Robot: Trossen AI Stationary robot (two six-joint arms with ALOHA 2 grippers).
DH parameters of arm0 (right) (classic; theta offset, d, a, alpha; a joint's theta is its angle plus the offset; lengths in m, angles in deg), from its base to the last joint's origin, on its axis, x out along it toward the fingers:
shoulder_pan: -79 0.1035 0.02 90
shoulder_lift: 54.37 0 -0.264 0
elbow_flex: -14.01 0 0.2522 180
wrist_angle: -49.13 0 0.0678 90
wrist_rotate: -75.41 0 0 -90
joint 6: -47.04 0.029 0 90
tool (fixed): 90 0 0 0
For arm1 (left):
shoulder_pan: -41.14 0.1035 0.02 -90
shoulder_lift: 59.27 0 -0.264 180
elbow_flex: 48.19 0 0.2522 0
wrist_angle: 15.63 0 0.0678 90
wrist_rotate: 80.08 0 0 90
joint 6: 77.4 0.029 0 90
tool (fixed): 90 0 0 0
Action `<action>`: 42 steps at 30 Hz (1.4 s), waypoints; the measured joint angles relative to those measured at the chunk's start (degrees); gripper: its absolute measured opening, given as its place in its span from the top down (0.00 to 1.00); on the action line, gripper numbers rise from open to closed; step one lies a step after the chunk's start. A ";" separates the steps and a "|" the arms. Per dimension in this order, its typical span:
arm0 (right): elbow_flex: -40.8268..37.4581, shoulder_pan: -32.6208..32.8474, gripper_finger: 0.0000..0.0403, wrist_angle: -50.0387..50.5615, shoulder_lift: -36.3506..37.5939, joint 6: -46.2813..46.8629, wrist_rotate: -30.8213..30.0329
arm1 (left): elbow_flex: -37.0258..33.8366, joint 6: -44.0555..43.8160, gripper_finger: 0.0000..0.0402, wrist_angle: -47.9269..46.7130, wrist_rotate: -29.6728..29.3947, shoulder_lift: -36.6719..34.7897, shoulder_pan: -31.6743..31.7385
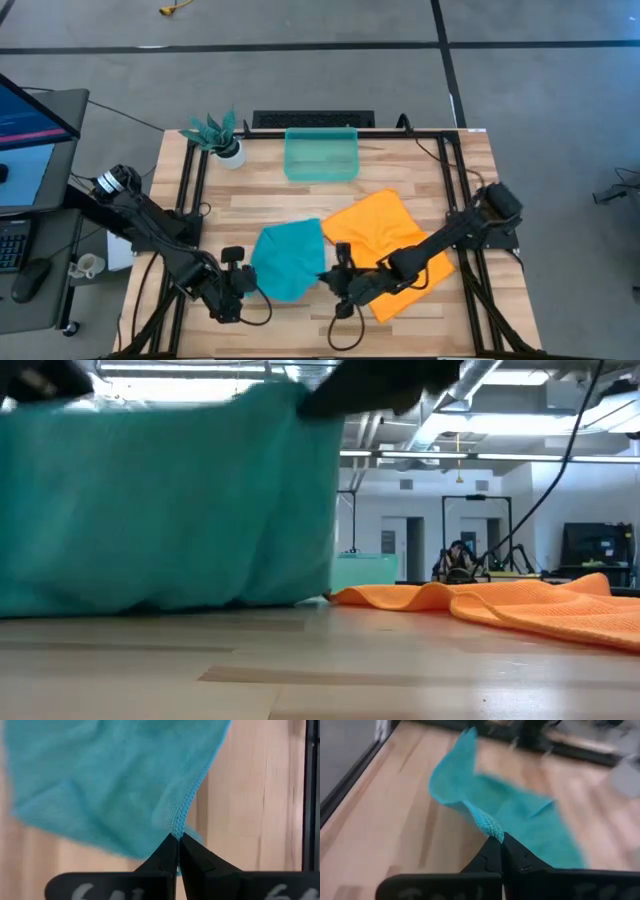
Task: Roll microfiber towels into tight, uniform cylinder then place into a basket
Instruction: Fold the blue microfiber cloth
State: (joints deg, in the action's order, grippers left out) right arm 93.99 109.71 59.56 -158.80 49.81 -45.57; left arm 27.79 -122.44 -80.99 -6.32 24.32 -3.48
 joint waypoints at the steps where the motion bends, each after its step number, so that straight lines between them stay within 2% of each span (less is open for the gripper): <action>1: 0.00 0.02 0.97 0.79 1.49 -0.60 -1.17 | 1.83 0.77 1.00 -1.89 -1.01 0.00 -0.02; 11: 0.07 -2.94 0.98 2.00 13.66 -3.31 -2.54 | 20.05 1.75 1.00 -25.40 -11.55 -0.02 0.73; 16: 0.07 -5.91 0.97 2.97 17.94 -3.26 -2.26 | 26.84 -1.43 1.00 -38.75 -15.35 -0.14 1.93; 20: 0.09 -8.53 0.99 3.39 19.77 -1.31 -2.68 | 27.97 2.22 1.00 -38.48 -20.73 -1.14 3.71; 23: 0.13 -10.06 0.98 4.16 19.79 -0.40 -8.27 | 27.72 2.61 1.00 -38.49 -30.00 -1.40 5.41; 25: 0.13 -11.39 0.97 5.72 19.79 0.06 -8.01 | 27.56 -1.28 1.00 -38.41 -37.15 -0.97 6.13; 26: 0.13 -12.14 0.97 6.19 19.79 0.69 -5.88 | 27.59 -3.97 1.00 -37.94 -40.39 -0.84 6.84; 28: 0.07 -13.16 0.98 6.42 20.23 1.95 -3.92 | 27.74 -2.75 1.00 -35.61 -42.58 -0.24 8.33; 30: 0.12 -13.16 0.98 5.38 20.98 0.30 -6.95 | 27.57 2.03 1.00 -35.92 -42.84 0.16 10.11; 32: 0.27 -13.28 0.99 5.44 21.64 -2.19 -9.80 | 27.59 0.66 1.00 -38.08 -47.08 -0.06 12.45; 34: 0.21 -13.91 0.98 6.37 22.26 -2.63 -7.84 | 27.68 -2.69 1.00 -38.46 -50.20 -0.23 15.12; 35: 0.59 -14.19 0.98 6.18 22.28 -2.65 -6.64 | 27.69 -3.08 1.00 -38.30 -49.03 -0.15 16.35; 39: 0.65 -14.06 0.97 6.36 22.83 -5.37 -5.33 | 27.65 -1.08 1.00 -38.27 -35.94 -0.07 19.97; 42: 0.63 -14.35 0.98 6.43 22.81 -6.30 -2.92 | 27.61 -0.35 1.00 -38.35 -35.34 -0.23 20.76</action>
State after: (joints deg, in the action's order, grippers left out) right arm 94.62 95.36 65.99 -135.99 43.52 -48.49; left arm 55.40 -122.79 -119.34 -41.67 24.08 17.28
